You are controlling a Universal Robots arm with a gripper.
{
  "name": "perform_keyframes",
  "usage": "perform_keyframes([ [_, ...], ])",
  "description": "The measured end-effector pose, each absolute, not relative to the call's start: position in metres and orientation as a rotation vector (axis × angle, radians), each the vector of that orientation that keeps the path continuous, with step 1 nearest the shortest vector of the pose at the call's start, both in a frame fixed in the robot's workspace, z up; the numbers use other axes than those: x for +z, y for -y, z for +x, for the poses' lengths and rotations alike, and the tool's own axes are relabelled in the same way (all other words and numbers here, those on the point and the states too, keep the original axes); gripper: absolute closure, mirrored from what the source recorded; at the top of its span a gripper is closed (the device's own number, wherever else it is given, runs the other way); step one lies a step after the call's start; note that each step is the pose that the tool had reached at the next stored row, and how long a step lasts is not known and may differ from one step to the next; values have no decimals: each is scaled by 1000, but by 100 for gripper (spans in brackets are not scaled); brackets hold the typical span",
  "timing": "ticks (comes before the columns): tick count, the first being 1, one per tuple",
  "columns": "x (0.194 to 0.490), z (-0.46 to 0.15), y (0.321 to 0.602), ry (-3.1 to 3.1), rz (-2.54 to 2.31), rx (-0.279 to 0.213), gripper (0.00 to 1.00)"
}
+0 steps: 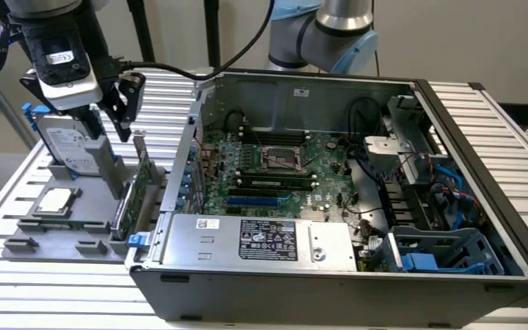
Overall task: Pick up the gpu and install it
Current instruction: 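Pick up the gpu and move the gpu toward the slot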
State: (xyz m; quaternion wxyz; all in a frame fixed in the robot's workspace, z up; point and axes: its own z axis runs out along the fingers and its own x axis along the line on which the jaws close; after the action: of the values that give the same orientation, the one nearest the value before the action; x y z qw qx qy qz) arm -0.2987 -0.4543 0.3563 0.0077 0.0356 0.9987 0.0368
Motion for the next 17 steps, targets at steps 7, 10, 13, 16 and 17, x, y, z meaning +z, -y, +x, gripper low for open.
perform_keyframes([
  [7, 343, -301, 457, -3122, 111, 115, 0],
  [10, 338, -301, 459, -3122, 111, 115, 0],
  [13, 333, -302, 461, -3122, 111, 115, 0],
  [16, 327, -302, 462, -3122, 111, 115, 0],
  [17, 325, -302, 463, -3122, 111, 115, 0],
])
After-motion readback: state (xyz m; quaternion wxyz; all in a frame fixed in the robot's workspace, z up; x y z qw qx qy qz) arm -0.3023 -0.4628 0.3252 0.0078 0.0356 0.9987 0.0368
